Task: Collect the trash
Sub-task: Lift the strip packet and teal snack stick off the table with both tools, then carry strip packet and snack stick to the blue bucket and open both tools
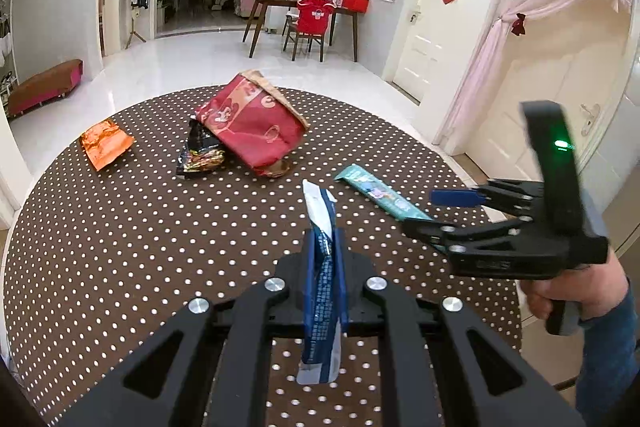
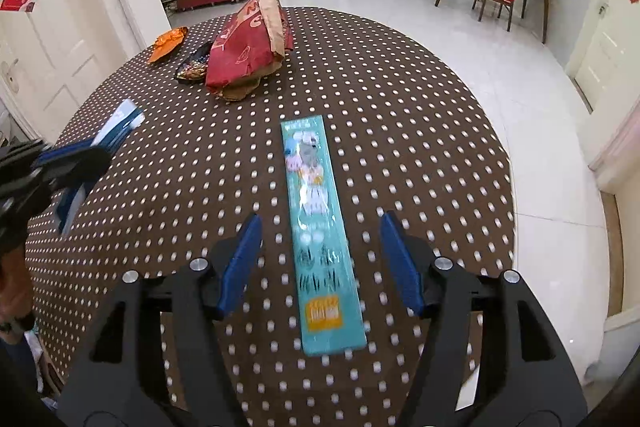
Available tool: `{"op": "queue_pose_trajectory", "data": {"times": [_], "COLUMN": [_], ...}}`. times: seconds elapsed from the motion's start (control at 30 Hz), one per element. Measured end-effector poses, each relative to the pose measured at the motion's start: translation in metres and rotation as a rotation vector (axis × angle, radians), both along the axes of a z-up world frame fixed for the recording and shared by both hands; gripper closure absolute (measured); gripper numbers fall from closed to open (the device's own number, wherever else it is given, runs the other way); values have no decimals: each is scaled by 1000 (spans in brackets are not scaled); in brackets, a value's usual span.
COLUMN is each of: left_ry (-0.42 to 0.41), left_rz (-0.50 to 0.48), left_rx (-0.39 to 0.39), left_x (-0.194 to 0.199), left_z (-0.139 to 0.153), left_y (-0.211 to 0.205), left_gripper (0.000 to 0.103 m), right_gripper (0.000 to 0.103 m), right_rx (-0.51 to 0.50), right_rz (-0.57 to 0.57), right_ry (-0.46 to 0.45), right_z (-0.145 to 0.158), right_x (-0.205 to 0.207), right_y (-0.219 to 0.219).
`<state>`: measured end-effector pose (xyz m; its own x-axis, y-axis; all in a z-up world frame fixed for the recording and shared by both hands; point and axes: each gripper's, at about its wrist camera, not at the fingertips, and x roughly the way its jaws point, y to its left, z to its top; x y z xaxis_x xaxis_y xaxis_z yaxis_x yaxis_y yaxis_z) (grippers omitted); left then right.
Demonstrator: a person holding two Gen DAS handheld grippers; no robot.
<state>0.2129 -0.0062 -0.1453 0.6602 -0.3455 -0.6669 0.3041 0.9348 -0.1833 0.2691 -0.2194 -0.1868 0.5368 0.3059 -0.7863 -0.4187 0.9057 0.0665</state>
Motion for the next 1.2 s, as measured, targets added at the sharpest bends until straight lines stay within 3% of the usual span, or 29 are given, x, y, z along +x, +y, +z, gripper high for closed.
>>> {"op": "queue_pose_trajectory", "data": {"times": [0.07, 0.13, 0.23, 0.4, 0.7, 0.97, 1.2], "left_ry": [0, 1, 2, -4, -33, -77, -93], "left_rz": [-1, 1, 7, 10, 3, -49, -149], "left_rx": [-4, -7, -15, -31, -67, -80, -95], "left_x": [-1, -2, -5, -5, -9, -5, 1], "left_z": [1, 0, 0, 5, 19, 43, 58], "left_y": [-2, -1, 3, 5, -8, -53, -126], "left_gripper": [94, 94, 94, 94, 94, 94, 94], "right_gripper": [66, 75, 76, 76, 76, 76, 76], "right_rx": [-57, -74, -102, -21, 99, 212, 284], "right_rz": [20, 39, 62, 50, -4, -77, -199], "right_ry": [-21, -41, -37, -30, -121, -192, -245], "right_z": [-4, -5, -3, 4, 53, 94, 116], "right_x": [8, 8, 6, -4, -28, -44, -67], "right_y": [12, 16, 21, 10, -28, -86, -164]}}
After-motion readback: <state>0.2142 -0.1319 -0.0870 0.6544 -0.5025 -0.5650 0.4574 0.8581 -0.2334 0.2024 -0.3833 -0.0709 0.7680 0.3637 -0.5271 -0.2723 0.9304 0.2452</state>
